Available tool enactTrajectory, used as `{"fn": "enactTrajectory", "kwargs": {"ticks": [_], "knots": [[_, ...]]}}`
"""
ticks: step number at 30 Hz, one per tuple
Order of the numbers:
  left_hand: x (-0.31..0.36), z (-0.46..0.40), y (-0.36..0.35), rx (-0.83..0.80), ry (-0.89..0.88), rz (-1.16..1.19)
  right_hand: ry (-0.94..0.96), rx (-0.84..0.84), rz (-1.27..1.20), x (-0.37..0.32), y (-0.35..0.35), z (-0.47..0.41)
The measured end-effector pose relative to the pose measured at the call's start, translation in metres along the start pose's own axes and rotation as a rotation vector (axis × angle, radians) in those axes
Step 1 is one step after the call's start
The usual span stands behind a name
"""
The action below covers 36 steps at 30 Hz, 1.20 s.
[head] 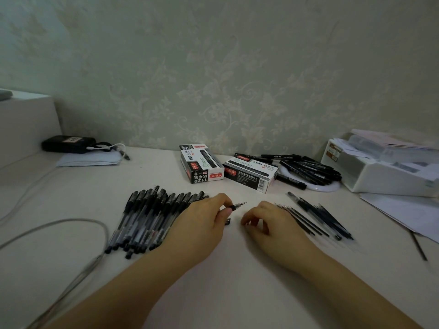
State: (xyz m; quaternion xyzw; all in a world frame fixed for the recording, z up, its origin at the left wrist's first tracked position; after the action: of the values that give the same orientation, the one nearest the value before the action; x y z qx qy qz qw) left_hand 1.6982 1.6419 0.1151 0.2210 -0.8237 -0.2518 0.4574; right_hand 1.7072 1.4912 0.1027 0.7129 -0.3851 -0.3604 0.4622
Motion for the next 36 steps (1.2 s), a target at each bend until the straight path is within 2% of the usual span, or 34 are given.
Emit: {"fn": "enactTrajectory", "kwargs": {"ticks": [12,15,18,25,28,30,32,34,36], "knots": [[0.002,-0.001,0.001,0.010,0.007,0.080,-0.157,0.050,-0.212,0.010,0.002,0.001],[0.006,0.000,0.004,0.042,-0.014,0.117,-0.292,0.127,-0.579,0.012,0.008,0.001],[0.013,0.001,0.003,0.024,-0.064,0.134,-0.367,0.079,-0.929,0.006,0.003,0.003],[0.015,0.002,0.002,0.018,-0.086,0.121,-0.462,0.050,-1.327,0.009,-0.005,0.003],[0.011,0.002,0.002,0.019,-0.067,0.085,-0.568,0.252,-1.414,0.031,0.002,0.002],[0.009,0.002,0.001,0.021,-0.054,0.074,-0.635,0.446,-1.381,0.051,0.012,0.007],[0.006,0.001,0.001,0.031,-0.047,0.064,-0.648,0.559,-1.163,0.066,0.022,0.012],[0.003,0.001,0.001,0.042,-0.037,0.057,-0.586,0.564,-0.835,0.070,0.029,0.013],[0.000,0.001,0.001,0.051,-0.029,0.034,-0.457,0.465,-0.532,0.060,0.028,0.007]]}}
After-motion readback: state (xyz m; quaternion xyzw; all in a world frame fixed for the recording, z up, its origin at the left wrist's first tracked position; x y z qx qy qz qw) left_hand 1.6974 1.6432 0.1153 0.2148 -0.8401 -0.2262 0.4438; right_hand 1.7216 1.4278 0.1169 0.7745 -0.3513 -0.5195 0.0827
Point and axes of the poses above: each hand's wrist, its own z-axis away from the middle knuckle, its own y-axis out of the back of the hand, x = y × z, the point moved 7 cm from there along -z, towards the middle knuckle, and after that the axes turned 12 degrees about z, right-handed, at the moved point
